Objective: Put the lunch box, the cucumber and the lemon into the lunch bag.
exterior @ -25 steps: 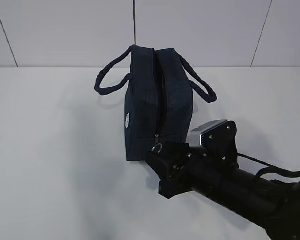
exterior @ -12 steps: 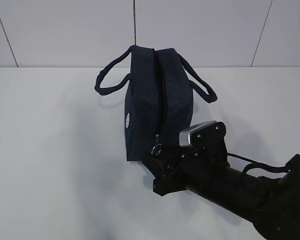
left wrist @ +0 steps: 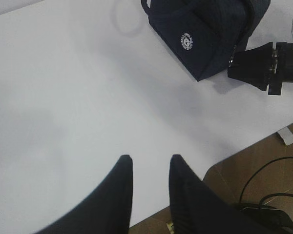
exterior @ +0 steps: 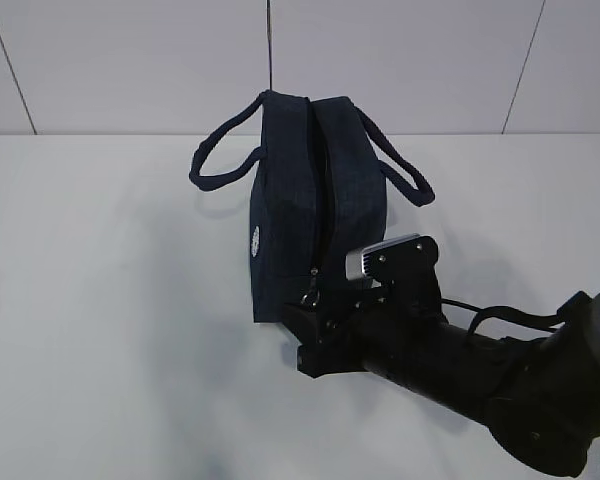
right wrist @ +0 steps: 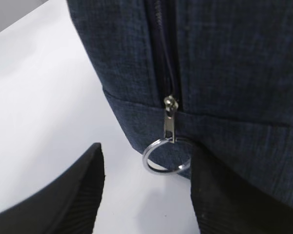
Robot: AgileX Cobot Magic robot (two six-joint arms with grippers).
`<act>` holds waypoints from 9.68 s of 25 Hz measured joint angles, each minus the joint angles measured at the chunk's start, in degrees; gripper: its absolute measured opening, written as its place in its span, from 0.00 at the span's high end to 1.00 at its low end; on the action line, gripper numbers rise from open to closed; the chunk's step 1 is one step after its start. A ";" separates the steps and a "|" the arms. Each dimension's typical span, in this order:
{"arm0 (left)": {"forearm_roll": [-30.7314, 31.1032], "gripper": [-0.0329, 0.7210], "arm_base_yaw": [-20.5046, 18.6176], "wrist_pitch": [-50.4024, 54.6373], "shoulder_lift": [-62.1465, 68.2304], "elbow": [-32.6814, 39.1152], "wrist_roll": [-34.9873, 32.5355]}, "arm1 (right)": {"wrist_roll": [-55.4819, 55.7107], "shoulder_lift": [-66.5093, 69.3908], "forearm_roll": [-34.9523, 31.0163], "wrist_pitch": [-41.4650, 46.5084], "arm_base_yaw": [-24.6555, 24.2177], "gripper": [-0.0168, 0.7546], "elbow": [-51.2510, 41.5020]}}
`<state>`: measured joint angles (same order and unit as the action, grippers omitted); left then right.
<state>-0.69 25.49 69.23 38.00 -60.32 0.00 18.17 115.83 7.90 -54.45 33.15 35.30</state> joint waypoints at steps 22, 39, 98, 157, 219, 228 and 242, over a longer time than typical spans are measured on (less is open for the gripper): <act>0.19 0.72 0.00 -2.55 0.00 0.00 0.00 | 0.00 0.00 -1.37 2.33 0.00 0.41 0.00; 0.69 0.72 0.00 -2.55 0.00 0.00 0.00 | 0.00 0.00 -1.25 2.33 0.00 0.41 0.00; 2.34 0.72 0.00 -4.36 0.00 0.00 0.00 | -5.87 0.09 -3.00 3.09 0.00 0.41 2.77; 4.86 0.72 0.00 -5.58 0.00 0.00 0.00 | -5.38 0.09 -3.36 1.66 0.13 0.64 2.77; 7.01 0.72 0.00 -5.58 0.00 0.00 0.00 | -3.36 -0.04 -5.43 8.87 0.13 0.64 4.54; 7.04 0.72 0.00 -5.58 0.00 0.00 0.00 | -3.25 -3.58 -4.36 14.71 0.13 0.64 4.54; 7.26 0.72 0.00 -5.58 0.00 0.00 0.00 | -3.16 -3.76 -2.39 21.77 0.13 0.64 4.54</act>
<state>6.57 25.49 63.65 38.00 -60.32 0.00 15.01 112.07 5.50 -32.68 33.28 39.84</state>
